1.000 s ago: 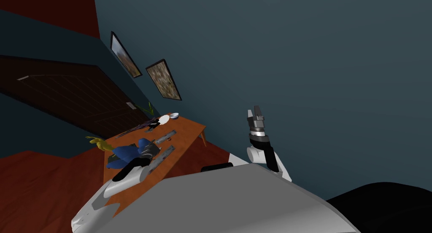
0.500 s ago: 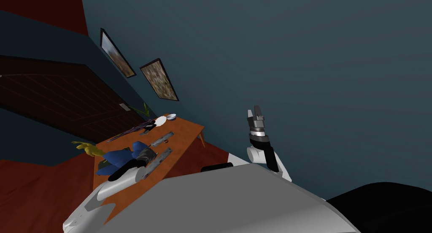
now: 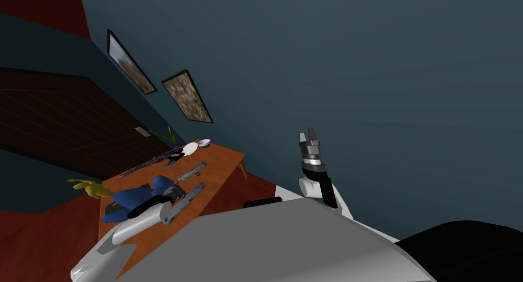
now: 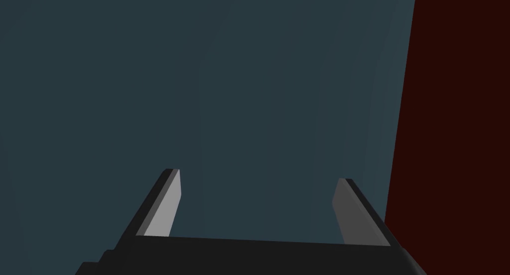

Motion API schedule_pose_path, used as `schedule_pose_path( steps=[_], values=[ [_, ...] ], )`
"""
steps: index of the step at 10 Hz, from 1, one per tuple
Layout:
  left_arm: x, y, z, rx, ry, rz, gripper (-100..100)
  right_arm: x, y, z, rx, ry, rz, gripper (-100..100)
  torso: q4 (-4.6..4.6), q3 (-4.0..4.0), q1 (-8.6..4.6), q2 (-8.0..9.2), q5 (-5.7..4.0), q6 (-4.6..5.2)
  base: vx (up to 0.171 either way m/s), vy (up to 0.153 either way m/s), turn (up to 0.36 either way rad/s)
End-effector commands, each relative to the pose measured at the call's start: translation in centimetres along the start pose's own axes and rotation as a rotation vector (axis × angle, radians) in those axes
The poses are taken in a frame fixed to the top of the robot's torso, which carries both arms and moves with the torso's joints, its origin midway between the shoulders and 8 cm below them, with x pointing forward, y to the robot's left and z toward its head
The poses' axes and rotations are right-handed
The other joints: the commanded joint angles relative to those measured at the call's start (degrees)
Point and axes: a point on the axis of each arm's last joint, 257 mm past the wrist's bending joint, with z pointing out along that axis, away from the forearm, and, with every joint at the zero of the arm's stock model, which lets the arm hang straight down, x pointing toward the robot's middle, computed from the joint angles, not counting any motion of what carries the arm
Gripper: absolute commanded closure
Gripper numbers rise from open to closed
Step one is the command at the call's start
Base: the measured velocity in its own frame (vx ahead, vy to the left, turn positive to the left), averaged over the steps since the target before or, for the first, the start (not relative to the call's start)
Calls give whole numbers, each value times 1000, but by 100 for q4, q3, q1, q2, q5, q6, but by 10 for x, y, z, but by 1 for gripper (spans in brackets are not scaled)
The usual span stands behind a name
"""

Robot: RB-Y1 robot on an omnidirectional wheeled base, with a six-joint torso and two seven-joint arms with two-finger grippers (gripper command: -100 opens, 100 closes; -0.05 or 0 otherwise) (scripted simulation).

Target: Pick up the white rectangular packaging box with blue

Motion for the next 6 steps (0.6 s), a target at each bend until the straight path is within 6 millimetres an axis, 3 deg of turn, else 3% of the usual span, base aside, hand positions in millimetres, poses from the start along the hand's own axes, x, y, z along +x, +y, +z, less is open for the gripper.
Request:
schedule_pose_path(
  steps=[1,2,3,6],
  values=[
    [-21,17,2,-57,-45,-32,-100,0,0,0,0,0,0,0,0,0,0,0,0,0,24,8,-62],
    [-21,17,2,-57,-45,-32,-100,0,0,0,0,0,0,0,0,0,-1,1,0,-4,11,1,10],
    [-37,28,4,-111,-82,-81,-100,0,0,0,0,0,0,0,0,2,-3,4,0,-4,19,12,-119],
    [-54,42,4,-175,-124,-132,-100,0,0,0,0,0,0,0,0,2,-1,4,0,-4,20,12,-52]
  ],
)
